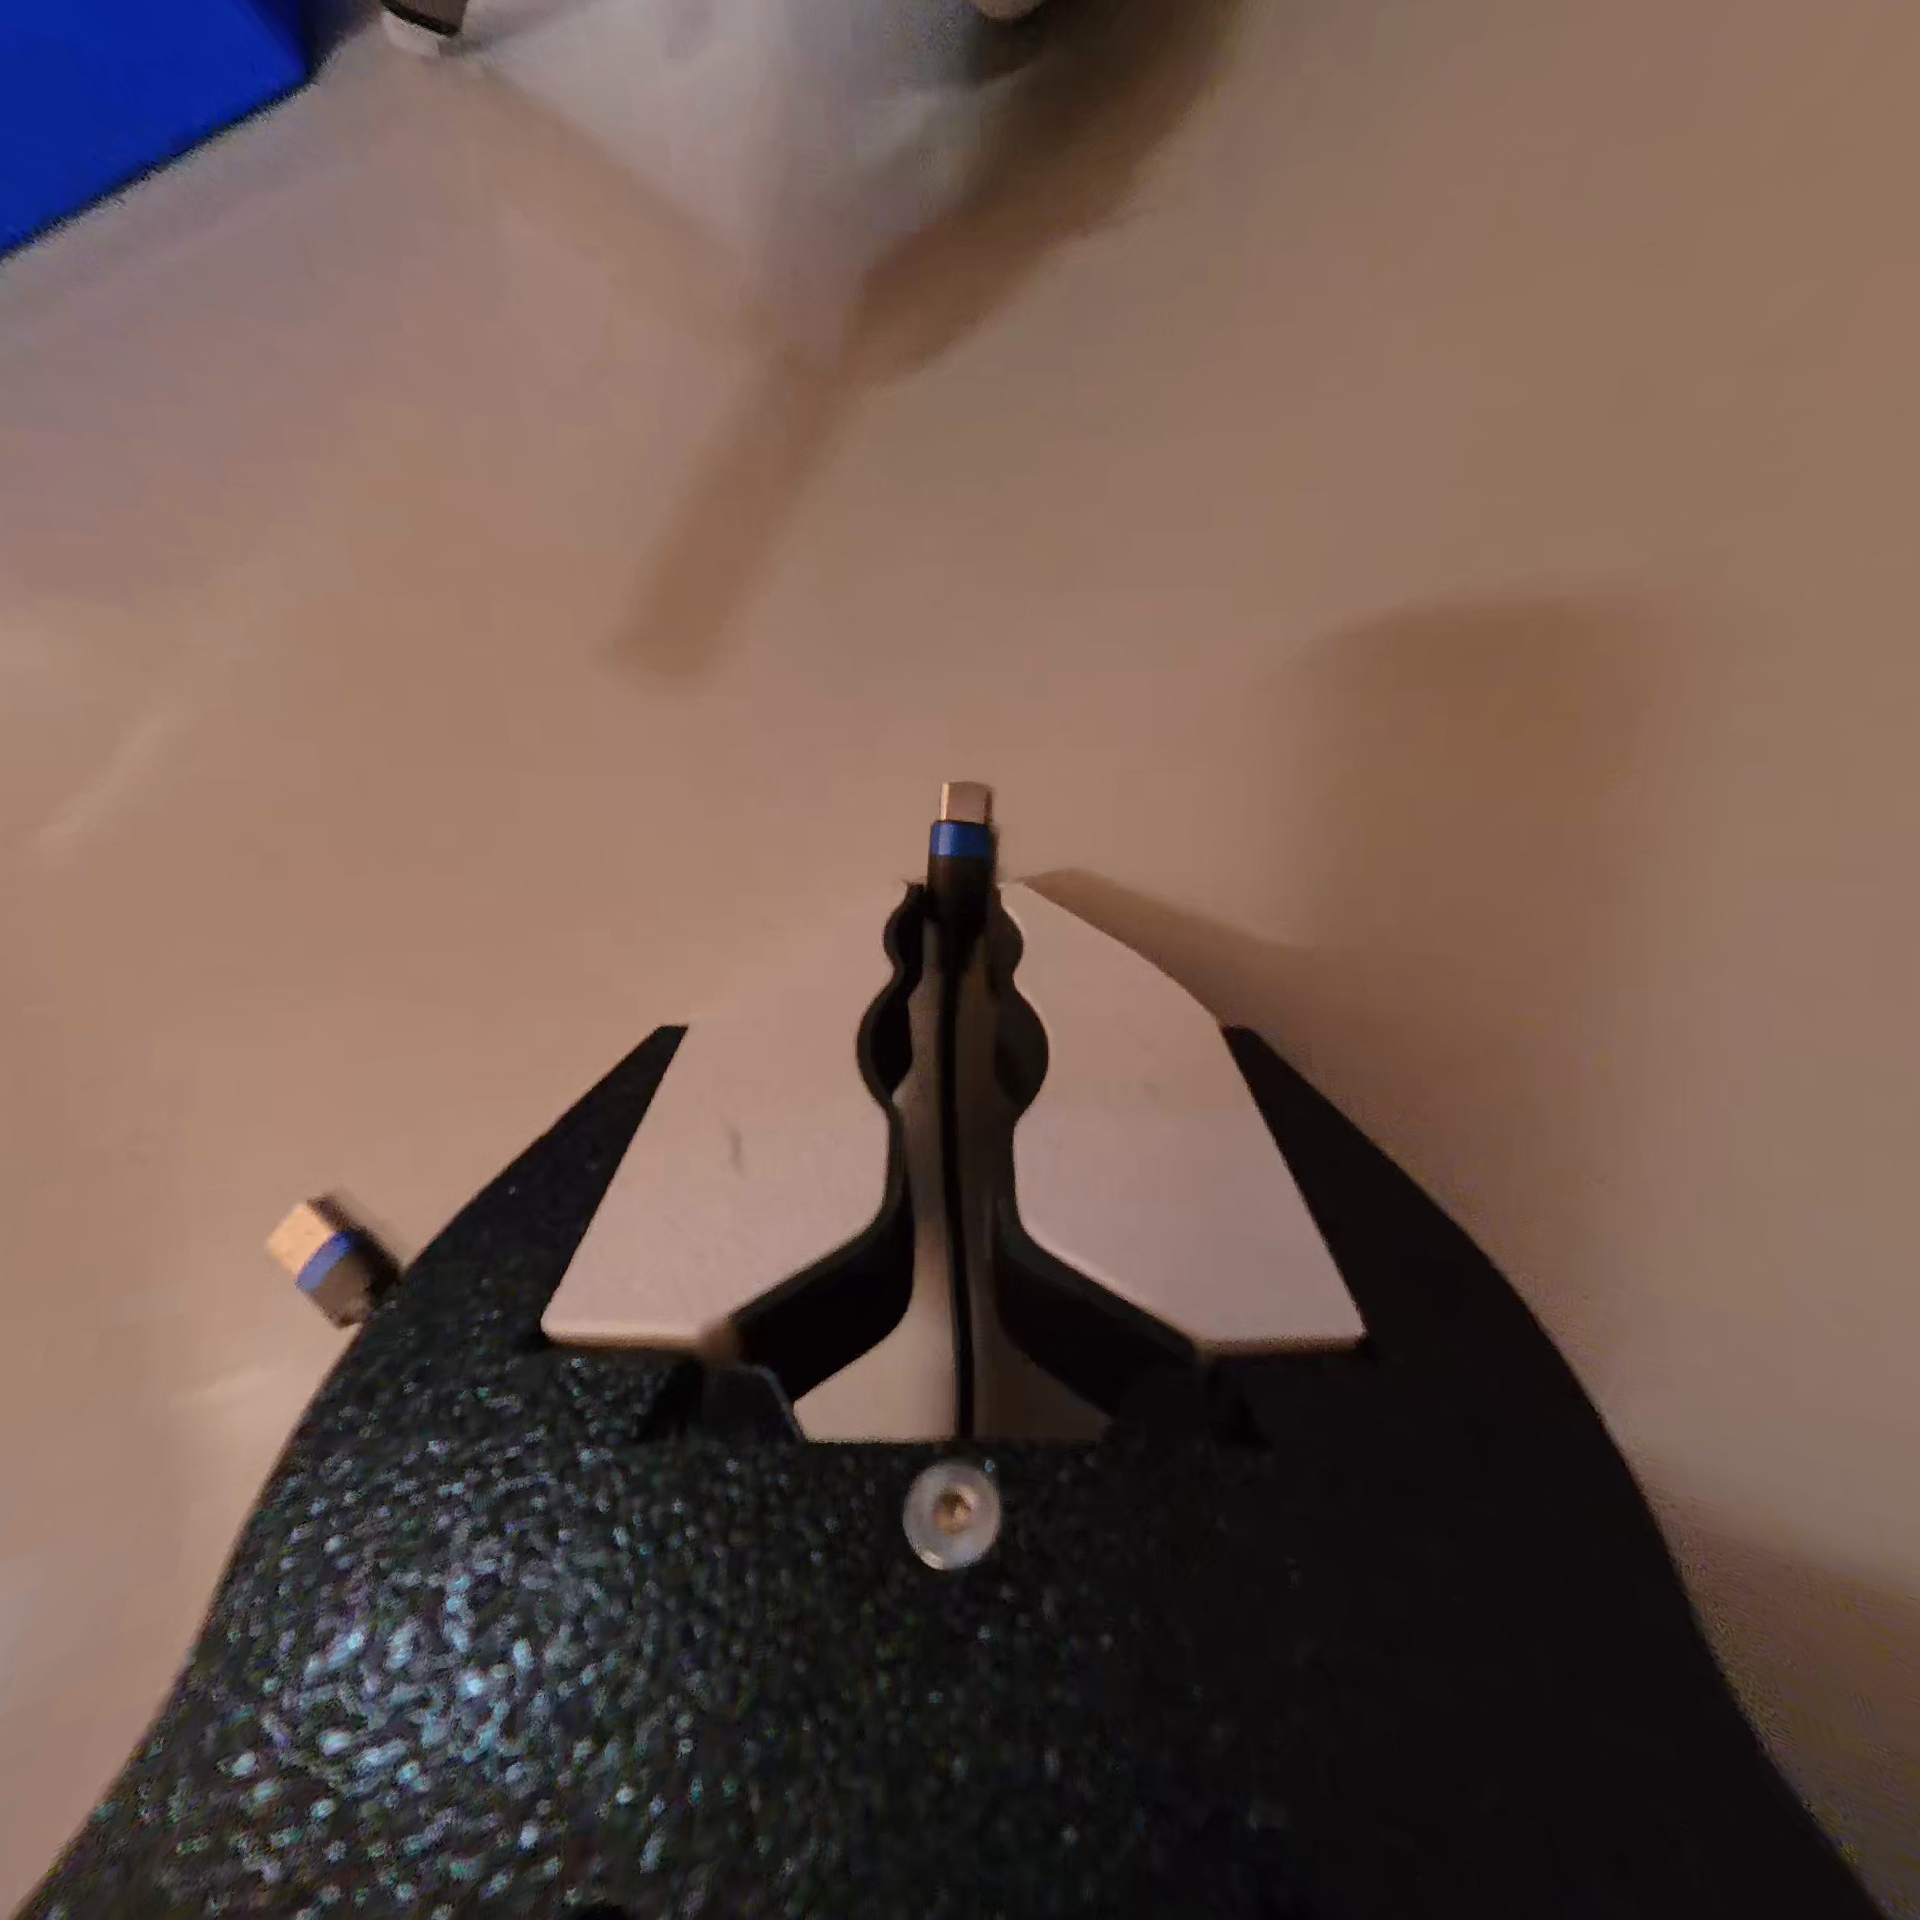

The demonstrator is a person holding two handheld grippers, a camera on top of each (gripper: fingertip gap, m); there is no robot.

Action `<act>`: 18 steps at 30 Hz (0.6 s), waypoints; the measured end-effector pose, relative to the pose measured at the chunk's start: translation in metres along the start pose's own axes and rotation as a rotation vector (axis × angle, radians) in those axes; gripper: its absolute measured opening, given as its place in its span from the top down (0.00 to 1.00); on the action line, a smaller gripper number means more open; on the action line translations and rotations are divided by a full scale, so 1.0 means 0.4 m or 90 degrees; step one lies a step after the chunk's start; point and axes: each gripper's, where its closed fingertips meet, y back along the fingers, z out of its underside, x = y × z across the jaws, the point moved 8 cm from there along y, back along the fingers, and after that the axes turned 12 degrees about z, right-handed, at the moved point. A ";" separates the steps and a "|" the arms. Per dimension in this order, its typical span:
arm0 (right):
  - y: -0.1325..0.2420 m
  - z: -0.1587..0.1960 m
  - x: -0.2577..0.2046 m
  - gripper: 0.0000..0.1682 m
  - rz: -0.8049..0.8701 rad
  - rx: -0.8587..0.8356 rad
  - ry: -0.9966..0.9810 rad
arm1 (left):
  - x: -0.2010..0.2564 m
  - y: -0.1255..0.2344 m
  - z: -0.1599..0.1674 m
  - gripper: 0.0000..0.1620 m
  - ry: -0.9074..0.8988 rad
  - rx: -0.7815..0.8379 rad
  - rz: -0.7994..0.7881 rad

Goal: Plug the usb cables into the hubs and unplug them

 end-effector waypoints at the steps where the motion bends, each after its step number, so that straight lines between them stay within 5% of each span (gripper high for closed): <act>1: 0.000 0.000 0.000 0.86 0.000 0.000 0.000 | 0.005 -0.001 0.000 0.94 -0.014 -0.003 -0.018; 10: -0.003 0.002 -0.009 0.86 -0.004 -0.008 0.018 | 0.020 -0.008 0.009 0.94 0.039 0.020 -0.138; 18: -0.004 0.004 -0.018 0.86 0.001 -0.011 0.044 | -0.004 0.025 -0.016 0.94 0.390 0.100 -0.158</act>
